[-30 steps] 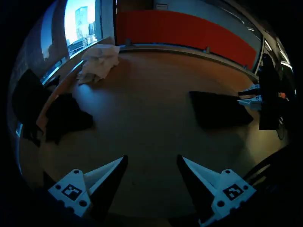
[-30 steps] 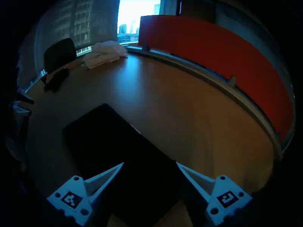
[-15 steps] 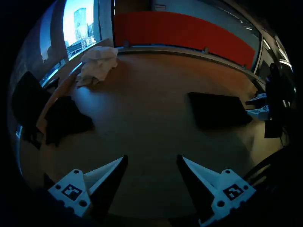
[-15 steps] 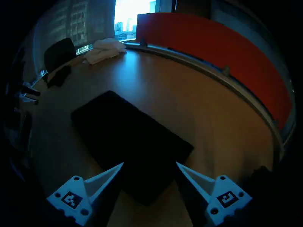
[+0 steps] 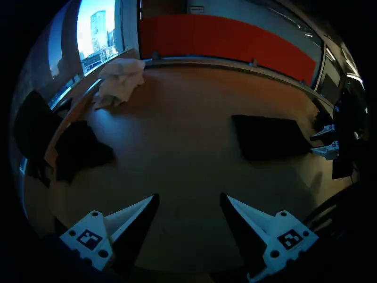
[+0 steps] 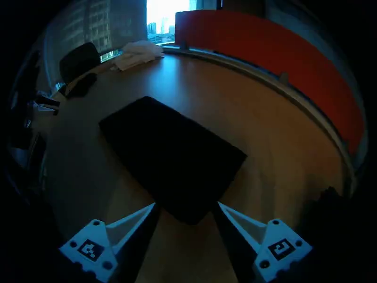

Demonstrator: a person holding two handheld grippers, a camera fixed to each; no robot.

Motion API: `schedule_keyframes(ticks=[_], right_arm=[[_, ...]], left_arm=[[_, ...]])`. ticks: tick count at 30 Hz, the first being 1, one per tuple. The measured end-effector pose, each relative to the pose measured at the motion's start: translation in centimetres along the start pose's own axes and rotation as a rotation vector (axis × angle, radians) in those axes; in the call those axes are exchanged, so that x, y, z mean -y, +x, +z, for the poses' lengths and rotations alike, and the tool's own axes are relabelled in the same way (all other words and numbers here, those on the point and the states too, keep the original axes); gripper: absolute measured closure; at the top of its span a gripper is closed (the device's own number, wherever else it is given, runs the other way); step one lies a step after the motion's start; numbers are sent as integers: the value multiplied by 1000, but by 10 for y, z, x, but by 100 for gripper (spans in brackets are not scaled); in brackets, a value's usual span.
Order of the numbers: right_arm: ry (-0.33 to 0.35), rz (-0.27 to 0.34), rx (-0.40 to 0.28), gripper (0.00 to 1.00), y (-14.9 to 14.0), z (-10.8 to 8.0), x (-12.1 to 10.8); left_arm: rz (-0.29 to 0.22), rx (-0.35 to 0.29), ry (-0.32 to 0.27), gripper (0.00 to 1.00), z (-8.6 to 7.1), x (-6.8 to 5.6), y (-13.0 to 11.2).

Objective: Fold towel

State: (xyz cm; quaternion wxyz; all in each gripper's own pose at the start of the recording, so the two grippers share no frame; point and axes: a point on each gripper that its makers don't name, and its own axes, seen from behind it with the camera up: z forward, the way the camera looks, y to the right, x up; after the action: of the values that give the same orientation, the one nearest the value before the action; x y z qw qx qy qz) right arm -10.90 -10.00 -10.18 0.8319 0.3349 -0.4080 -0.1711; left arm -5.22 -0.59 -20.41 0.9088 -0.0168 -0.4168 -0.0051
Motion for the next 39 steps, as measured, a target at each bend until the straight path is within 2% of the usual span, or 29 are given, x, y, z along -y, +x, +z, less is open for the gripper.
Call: schedule_keyframes(ticks=[9,14,19,24,26,34,37,39], right_arm=[[31,-8,38,43,-15,-3,4],[34,-5,50,51,-20,-5,0],[36,-8,58,53,-24,-5,-3],[41,-10,57,71,-23,-3,-5],[40,-9,52,76,-21,-3,-6],[53,-17,49,78,-18,-3,-5],[56,-19,49,91,-17,-2,-5],[54,-19,45,96,-17,-2,-5]], left_arm=[[3,0,1,5,0,1,-1],[4,2,0,5,0,0,-3],[6,3,0,5,0,0,-4],[7,5,2,5,-1,0,-4],[7,5,2,5,-1,0,-4],[6,6,1,5,-1,-1,-4],[6,6,1,4,0,-1,-4],[7,5,1,4,0,-1,-4]])
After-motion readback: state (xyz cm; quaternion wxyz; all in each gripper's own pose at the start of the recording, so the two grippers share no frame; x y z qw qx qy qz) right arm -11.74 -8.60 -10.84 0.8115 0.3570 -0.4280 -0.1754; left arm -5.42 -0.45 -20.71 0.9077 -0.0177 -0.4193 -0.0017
